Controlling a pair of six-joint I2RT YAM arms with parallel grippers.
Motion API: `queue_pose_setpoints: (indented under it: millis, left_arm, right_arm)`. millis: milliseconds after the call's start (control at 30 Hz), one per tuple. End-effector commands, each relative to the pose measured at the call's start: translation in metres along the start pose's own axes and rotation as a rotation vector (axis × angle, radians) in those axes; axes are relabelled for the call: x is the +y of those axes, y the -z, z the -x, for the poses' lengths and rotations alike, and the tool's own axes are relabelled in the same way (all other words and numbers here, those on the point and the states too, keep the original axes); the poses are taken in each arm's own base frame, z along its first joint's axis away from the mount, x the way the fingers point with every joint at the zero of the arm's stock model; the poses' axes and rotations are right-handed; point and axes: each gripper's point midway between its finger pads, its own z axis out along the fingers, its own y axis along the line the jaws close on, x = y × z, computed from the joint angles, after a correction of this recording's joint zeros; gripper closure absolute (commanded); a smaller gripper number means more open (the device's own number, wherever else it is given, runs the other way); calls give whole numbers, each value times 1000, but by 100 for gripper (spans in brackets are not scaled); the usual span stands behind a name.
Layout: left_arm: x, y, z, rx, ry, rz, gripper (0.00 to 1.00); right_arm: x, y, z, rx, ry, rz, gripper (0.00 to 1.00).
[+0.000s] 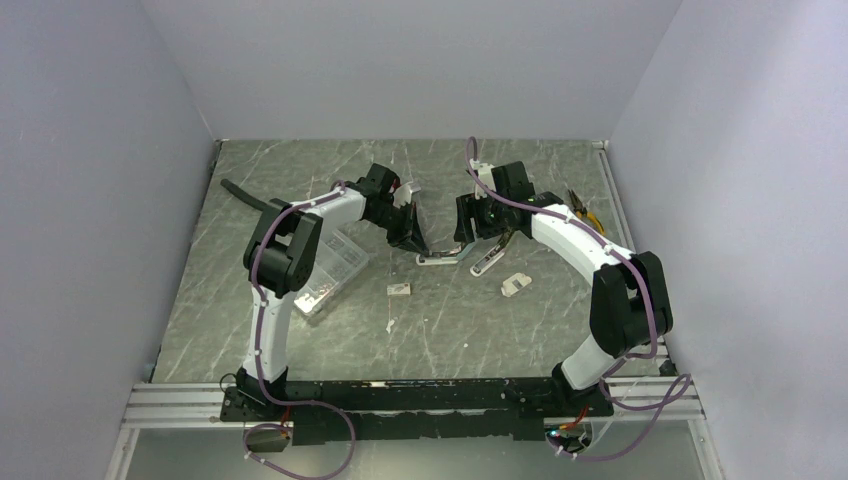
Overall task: Load the staples into the stapler
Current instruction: Install the staple into the stapler.
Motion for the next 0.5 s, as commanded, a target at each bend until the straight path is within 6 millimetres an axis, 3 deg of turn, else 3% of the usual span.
queue_pose_setpoints:
  millis: [0,467]
  left_arm:
    - [-8,0,5,-5,-44,-15,97]
    - [-3,1,4,0,-40,20,97]
  right_arm:
    - [0,-1,8,-32,16,10,34]
    - [0,-3,7,-27,12,12,34]
